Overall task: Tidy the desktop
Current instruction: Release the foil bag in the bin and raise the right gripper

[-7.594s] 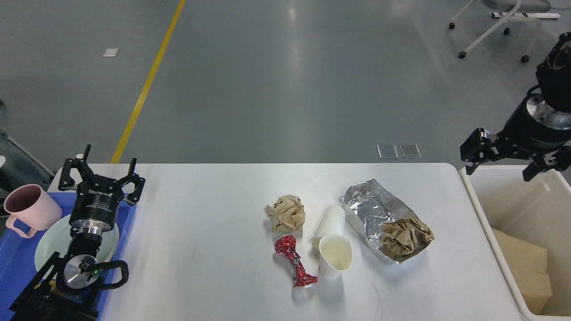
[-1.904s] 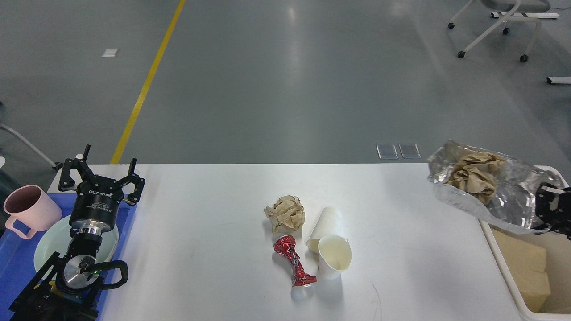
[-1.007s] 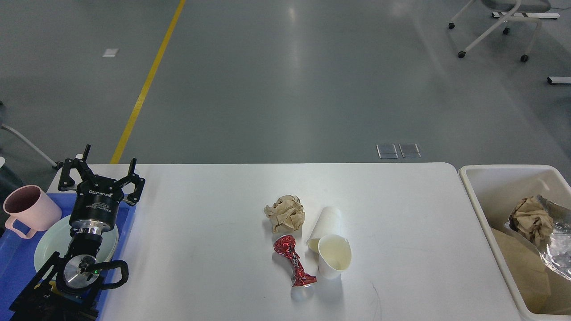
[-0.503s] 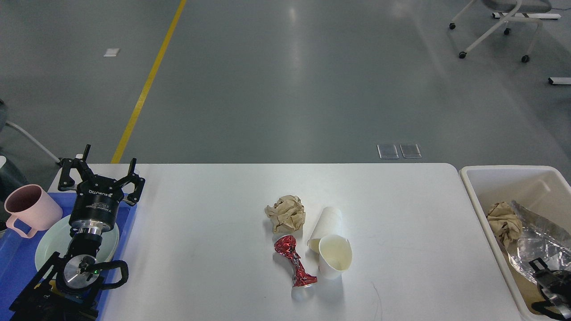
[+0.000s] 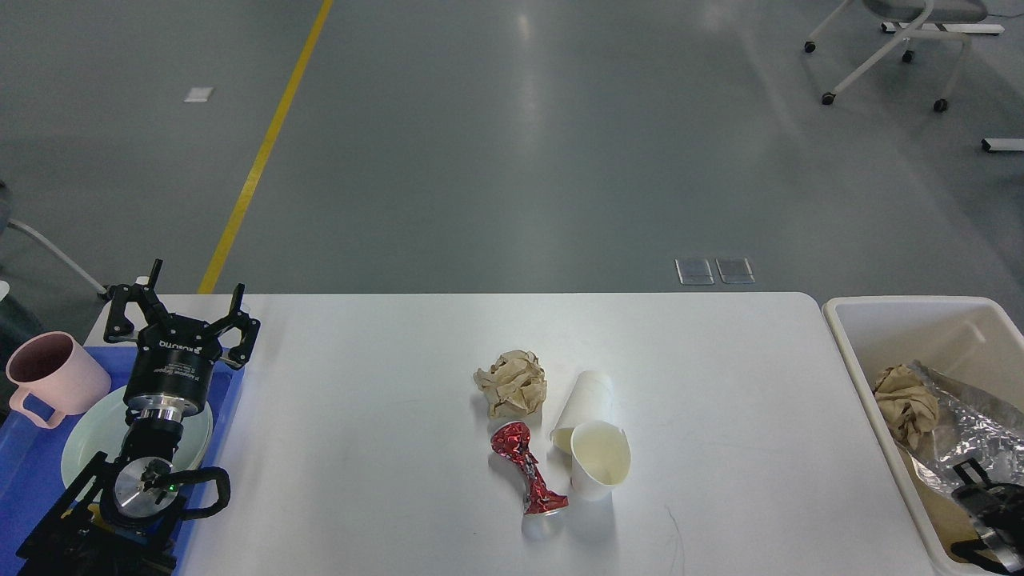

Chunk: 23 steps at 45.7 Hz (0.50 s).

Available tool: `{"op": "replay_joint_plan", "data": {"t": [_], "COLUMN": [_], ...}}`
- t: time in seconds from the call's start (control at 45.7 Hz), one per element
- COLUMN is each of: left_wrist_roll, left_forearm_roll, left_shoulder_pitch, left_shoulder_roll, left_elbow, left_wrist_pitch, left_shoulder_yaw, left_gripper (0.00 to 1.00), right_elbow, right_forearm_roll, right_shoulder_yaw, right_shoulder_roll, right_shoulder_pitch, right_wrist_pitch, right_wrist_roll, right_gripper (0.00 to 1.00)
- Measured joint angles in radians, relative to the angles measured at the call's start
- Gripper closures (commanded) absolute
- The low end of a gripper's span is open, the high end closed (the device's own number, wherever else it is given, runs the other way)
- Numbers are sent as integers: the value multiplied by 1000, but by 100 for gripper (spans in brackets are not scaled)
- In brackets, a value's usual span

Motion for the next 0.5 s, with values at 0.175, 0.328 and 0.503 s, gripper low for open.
{"op": "replay_joint_plan", "data": {"t": [0.175, 0.328, 0.503], "left_wrist_roll": [0, 0, 0], "left_forearm_roll": [0, 0, 0], "left_shoulder_pitch": [0, 0, 0], "left_shoulder_roll": [0, 0, 0], "left_elbow": [0, 0, 0], "left_wrist_pitch": [0, 0, 0], "left_shoulder_yaw": [0, 1, 1], "left_gripper": [3, 3, 3], "right_elbow": [13, 14, 29], "right_forearm_roll": [-13, -16, -59], "right_shoulder_yaw": [-1, -2, -2], "right_shoulder_roll": [0, -3, -12], "right_shoulder_pitch": [0, 0, 23], "right_wrist_pitch": [-85, -87, -71], "right_wrist_roll": [0, 1, 0], "right_gripper": [0, 0, 0]}}
